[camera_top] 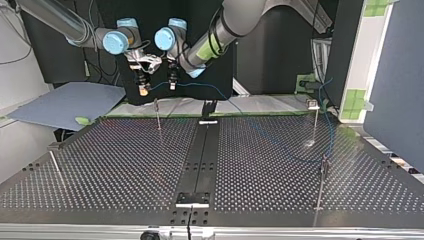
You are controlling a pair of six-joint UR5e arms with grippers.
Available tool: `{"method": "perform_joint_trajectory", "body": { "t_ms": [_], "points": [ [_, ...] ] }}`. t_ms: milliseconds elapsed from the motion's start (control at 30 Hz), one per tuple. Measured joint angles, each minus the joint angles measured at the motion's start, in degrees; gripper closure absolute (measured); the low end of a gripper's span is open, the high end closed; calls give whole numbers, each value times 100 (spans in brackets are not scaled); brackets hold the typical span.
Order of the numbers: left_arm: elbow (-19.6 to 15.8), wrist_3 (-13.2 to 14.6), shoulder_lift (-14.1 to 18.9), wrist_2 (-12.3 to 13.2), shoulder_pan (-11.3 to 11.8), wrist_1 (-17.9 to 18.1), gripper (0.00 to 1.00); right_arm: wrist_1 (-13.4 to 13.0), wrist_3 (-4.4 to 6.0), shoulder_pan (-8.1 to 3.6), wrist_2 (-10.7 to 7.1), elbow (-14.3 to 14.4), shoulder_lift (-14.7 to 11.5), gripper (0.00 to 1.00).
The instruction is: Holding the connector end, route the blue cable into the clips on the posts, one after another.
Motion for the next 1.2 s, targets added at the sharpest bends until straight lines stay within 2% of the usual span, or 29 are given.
{"method": "perform_joint_trajectory", "body": {
  "t_ms": [267, 500, 633, 800, 933, 1067, 1200],
  "points": [
    [382, 2, -94, -111, -19, -13, 100, 115, -63, -95, -38, -57, 282, 100],
    [706, 1, -306, -201, -28, -69, 100, 282, -153, -193, -41, -96, 345, 100],
    [747, 1, -327, -262, -6, -10, 100, 280, -180, -231, -42, -114, 348, 100],
    [752, 5, -336, -290, -7, 78, 100, 219, -246, -409, -65, -198, 355, 100],
    [753, 24, -350, -309, 2, 101, 100, 154, -265, -501, -179, -231, 357, 100],
    [754, 51, -352, -320, 12, 128, 100, 110, -260, -572, -260, -237, 363, 100],
    [754, 68, -369, -322, 29, 167, 100, 24, -209, -639, -312, -239, 368, 100]
  ]
}}
